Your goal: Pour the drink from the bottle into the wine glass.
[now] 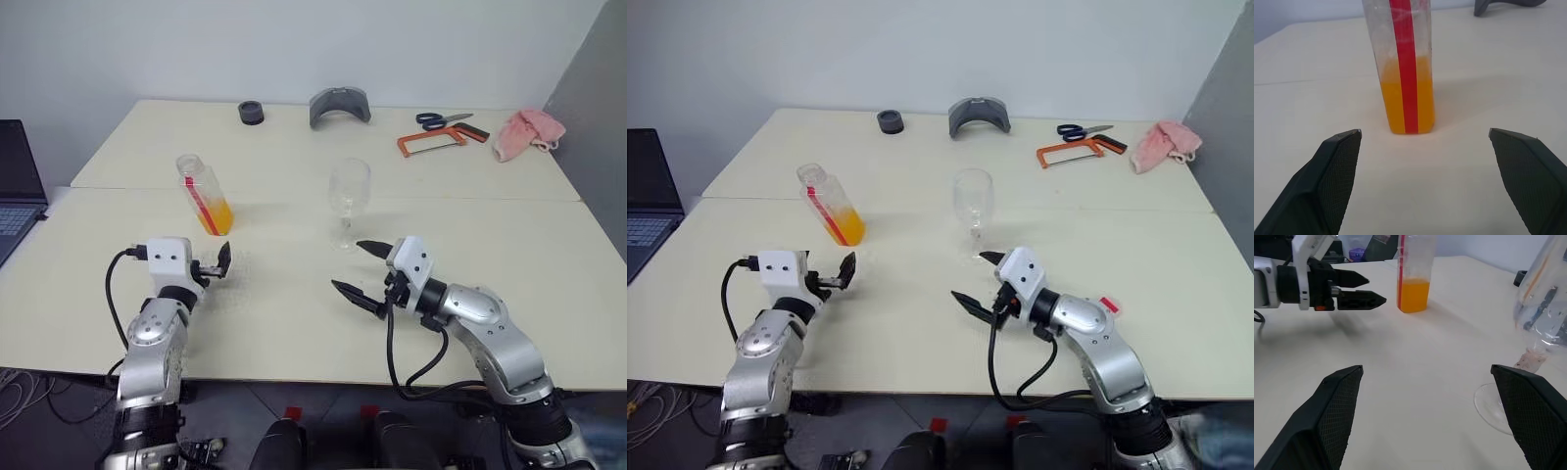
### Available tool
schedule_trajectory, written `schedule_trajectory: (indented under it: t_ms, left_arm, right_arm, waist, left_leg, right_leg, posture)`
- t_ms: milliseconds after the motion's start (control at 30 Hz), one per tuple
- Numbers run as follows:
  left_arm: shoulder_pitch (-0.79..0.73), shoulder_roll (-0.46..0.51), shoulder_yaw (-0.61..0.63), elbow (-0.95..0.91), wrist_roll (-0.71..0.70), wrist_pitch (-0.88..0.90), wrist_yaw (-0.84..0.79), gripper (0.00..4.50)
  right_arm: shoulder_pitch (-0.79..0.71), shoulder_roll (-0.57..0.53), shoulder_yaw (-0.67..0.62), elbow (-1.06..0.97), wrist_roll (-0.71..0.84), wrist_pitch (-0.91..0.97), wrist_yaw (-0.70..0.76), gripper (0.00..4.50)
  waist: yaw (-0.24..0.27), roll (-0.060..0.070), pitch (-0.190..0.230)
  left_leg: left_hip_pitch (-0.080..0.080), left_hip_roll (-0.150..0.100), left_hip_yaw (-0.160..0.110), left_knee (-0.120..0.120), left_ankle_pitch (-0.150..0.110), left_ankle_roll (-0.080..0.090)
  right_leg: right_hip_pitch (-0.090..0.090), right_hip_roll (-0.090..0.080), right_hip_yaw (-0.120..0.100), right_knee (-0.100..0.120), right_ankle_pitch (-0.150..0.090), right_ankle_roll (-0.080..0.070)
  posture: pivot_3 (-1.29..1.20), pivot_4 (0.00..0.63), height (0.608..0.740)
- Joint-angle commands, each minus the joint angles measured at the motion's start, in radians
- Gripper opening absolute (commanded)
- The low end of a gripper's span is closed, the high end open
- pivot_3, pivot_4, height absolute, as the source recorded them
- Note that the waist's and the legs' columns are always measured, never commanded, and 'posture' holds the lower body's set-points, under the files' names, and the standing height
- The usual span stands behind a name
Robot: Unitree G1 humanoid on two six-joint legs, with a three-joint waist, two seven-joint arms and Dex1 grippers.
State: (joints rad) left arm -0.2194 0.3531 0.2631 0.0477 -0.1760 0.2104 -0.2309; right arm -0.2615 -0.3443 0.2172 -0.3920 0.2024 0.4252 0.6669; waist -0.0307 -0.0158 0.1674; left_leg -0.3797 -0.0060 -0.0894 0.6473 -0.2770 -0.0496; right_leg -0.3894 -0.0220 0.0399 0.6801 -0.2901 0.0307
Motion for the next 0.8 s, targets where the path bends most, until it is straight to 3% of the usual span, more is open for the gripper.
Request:
schedule_trajectory:
  t_ms: [33, 800]
  left_arm:
    - [-0.059, 0.041, 0.013, 0.031, 0.005, -0.027, -0.014, 4.50]
    - [-0.365, 0.148, 0.002, 0.427, 0.005, -0.164, -0.103, 4.50]
  right_arm:
    - [-0.019, 0.005, 0.000, -0.056, 0.015, 0.010, -0.015, 4.46]
    - [-0.049, 0.009, 0.030, -0.085, 0.030, 0.015, -0.012, 4.46]
  waist:
    - [0.000, 0.000, 0.000]
    - [-0.001, 0.000, 0.000]
  left_leg:
    - [0.000, 0.000, 0.000, 0.000, 0.000, 0.000]
    - [0.000, 0.000, -0.001, 0.000, 0.000, -0.001]
  right_leg:
    - [0.000, 0.000, 0.000, 0.000, 0.000, 0.000]
    - [-0.001, 0.000, -0.001, 0.000, 0.000, 0.000]
  posture:
    - [0.00, 0.150, 0.740]
    - [0.00, 0.150, 0.740]
